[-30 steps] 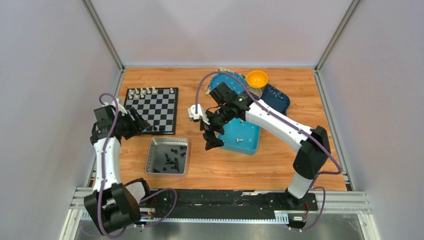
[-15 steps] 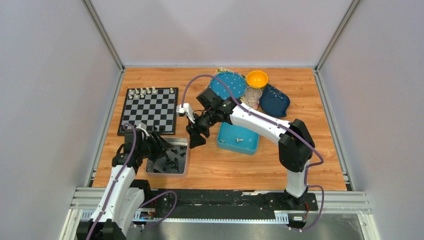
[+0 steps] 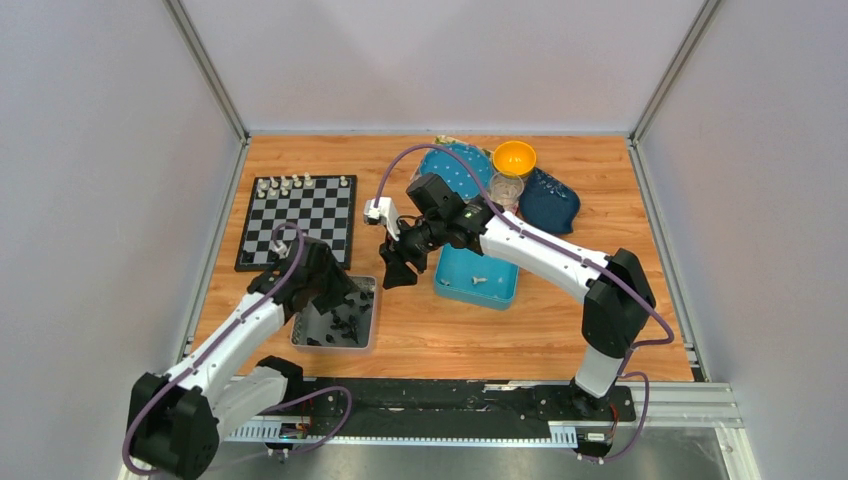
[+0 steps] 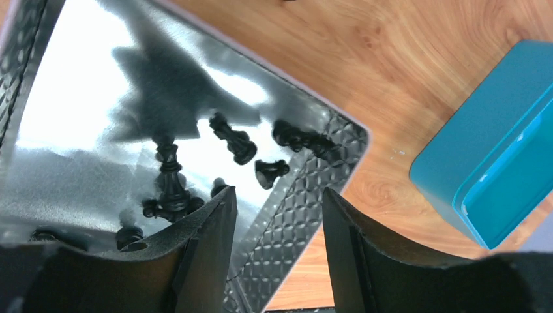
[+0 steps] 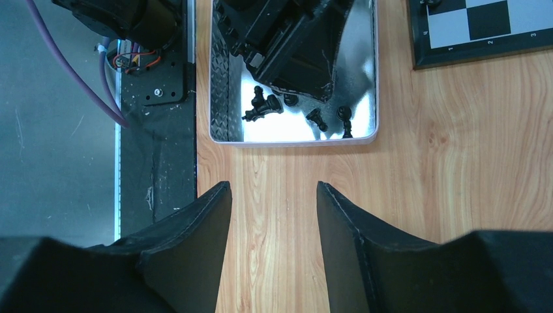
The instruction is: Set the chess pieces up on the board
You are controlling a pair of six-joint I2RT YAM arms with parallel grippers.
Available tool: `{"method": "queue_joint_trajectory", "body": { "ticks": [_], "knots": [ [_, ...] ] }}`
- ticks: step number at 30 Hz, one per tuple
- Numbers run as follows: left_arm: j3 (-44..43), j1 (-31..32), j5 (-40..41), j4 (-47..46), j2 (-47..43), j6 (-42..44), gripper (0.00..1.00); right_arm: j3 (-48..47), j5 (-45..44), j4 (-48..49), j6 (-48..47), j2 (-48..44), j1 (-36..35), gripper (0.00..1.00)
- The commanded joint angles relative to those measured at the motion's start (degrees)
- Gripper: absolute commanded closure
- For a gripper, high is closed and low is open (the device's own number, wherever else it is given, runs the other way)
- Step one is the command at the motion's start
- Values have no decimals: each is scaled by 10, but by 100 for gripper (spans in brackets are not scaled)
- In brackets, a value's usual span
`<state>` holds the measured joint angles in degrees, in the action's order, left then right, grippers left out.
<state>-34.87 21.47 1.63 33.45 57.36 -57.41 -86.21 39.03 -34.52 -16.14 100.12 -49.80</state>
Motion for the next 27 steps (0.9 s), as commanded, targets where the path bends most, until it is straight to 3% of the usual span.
{"method": "queue_joint_trajectory", "body": {
  "ticks": [1,7,27],
  "knots": [
    [-71,30,58,34,66,76,43,-3,-11,-4,-25,-34,2,45],
    [-95,40,19,14,128,182,60,-4,-11,-18,-42,-46,16,45],
    [-162,74,29,43,242,229,63,-6,-4,-20,-44,-43,30,44]
  ]
}}
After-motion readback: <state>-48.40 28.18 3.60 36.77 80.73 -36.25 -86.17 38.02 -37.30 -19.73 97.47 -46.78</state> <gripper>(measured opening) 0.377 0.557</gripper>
